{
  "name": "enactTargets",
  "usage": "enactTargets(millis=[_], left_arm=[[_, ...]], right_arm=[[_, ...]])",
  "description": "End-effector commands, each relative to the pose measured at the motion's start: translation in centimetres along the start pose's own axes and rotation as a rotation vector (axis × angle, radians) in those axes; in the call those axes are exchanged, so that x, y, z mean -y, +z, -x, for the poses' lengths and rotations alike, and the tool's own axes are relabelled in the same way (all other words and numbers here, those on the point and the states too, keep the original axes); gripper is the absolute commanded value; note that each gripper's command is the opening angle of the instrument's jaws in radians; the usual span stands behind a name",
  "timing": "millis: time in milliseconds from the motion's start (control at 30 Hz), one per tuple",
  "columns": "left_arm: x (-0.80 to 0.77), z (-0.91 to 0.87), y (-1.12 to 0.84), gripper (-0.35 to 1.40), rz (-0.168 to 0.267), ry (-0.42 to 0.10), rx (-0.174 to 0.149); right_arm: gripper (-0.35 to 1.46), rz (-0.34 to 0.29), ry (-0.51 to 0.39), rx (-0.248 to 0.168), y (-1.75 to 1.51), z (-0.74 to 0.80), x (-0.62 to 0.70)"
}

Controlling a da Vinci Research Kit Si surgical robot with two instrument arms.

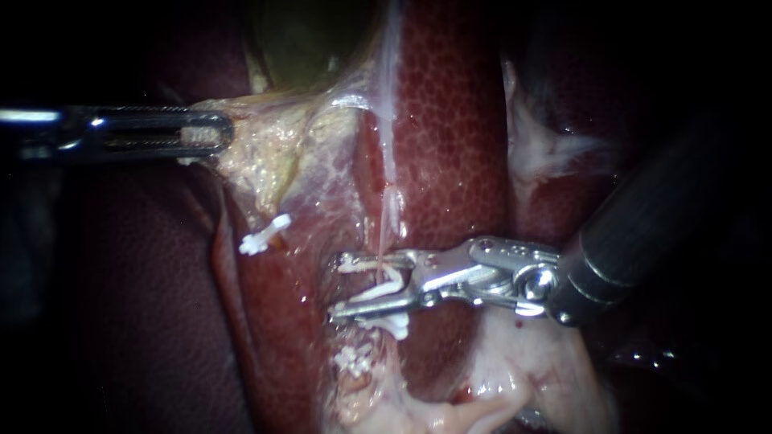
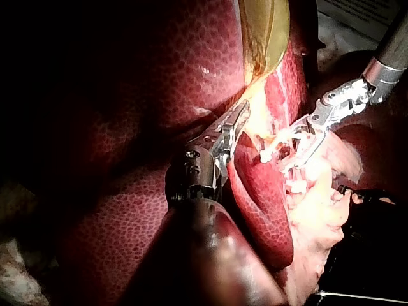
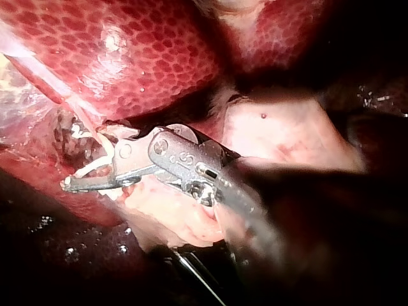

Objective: Clipping third clip right tube

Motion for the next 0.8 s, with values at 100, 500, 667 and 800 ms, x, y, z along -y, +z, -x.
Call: enactTargets(millis=[100,500,667,800], left_arm=[[0.0,0.0,0.0,-0.18,0.0,0.0,0.0],[0.0,0.0,0.0,-0.18,0.0,0.0,0.0],[0.0,0.0,0.0,-0.18,0.0,0.0,0.0],[0.0,0.0,0.0,-0.18,0.0,0.0,0.0]], right_arm=[[0.26,0.0,0.024,0.0,-0.02,0.01,0.0],[-0.35,-0.021,0.122,0.012,-0.12,0.04,-0.04],[-0.35,-0.021,0.133,0.019,-0.13,0.04,-0.02],[-0.35,-0.021,0.139,0.022,-0.14,0.05,-0.02]])
